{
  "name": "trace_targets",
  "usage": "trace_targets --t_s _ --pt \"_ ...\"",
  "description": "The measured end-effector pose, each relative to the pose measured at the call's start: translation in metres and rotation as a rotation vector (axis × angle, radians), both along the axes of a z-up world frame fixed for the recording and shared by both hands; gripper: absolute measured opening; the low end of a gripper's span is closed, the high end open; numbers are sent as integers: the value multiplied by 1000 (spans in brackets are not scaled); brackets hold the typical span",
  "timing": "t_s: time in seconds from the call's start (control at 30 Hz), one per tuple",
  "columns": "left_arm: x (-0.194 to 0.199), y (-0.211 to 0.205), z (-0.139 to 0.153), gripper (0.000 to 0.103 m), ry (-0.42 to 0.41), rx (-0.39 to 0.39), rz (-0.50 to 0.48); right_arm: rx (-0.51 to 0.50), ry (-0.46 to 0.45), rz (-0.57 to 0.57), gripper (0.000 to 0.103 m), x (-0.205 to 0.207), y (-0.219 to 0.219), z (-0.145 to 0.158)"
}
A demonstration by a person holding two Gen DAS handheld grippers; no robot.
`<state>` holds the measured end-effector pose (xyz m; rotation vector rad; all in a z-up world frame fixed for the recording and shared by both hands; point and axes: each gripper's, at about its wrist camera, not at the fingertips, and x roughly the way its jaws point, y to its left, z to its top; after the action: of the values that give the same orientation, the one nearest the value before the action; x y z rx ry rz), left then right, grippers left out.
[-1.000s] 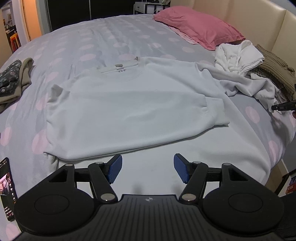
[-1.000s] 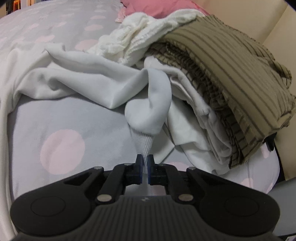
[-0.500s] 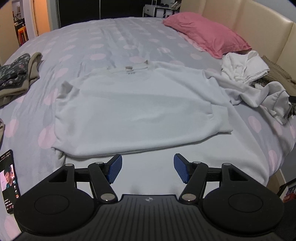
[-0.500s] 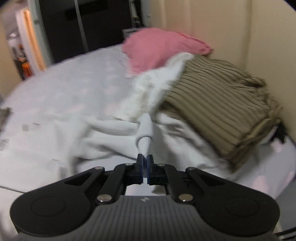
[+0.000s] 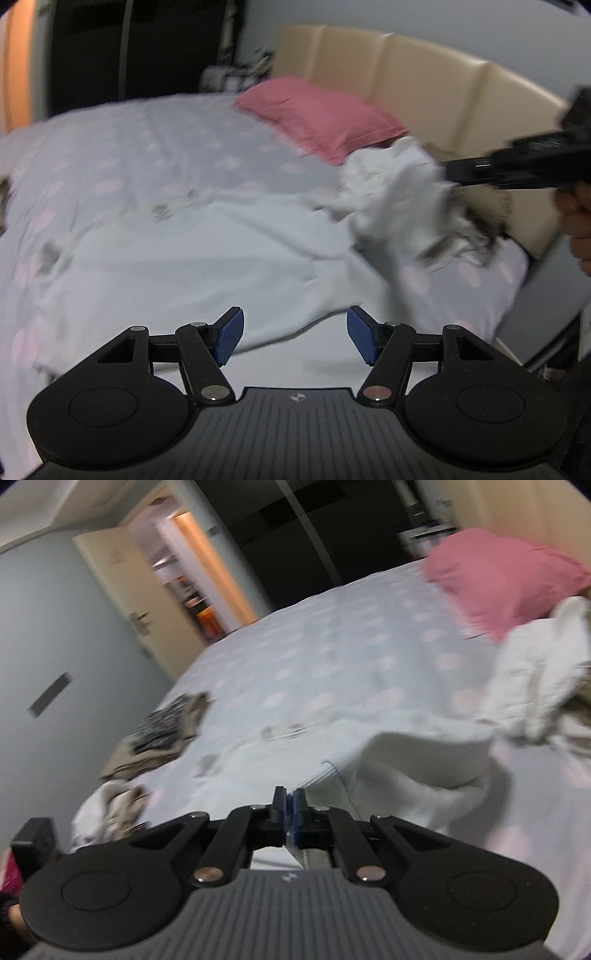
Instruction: Fold clothes
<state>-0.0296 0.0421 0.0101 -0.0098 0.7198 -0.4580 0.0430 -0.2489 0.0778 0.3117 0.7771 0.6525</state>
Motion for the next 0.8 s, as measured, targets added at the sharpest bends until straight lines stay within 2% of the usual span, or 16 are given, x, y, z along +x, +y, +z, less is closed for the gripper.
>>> trace_targets --t_s 0.1,0.23,0.37,0.5,0.53,0.57,0.6,0.73,0.77,0.8 --pt "-5 -15 4 61 -63 16 -56 -1 28 64 4 -2 33 0" --pt "-2 -31 4 61 -95 33 -65 -27 42 106 4 -5 67 3" --pt "-4 -43 7 61 -118 3 -102 -53 36 127 4 -8 86 5" --pt "-3 -54 8 61 -144 39 -93 -52 35 163 4 -15 93 6" --pt "-1 -53 9 57 -131 49 -94 -49 34 175 4 -17 94 6" --pt "2 -52 11 47 -109 57 -101 -46 33 187 4 -19 96 7" --pt "6 -50 13 3 -88 63 -106 -49 27 196 4 -22 97 8" --pt "25 -30 31 2 -7 56 -84 -73 -12 167 5 -26 92 12" --pt "32 -16 35 2 19 20 -42 -69 -20 148 10 -26 88 12" --pt "38 -2 39 2 46 -17 0 -77 -31 124 11 -25 84 13"
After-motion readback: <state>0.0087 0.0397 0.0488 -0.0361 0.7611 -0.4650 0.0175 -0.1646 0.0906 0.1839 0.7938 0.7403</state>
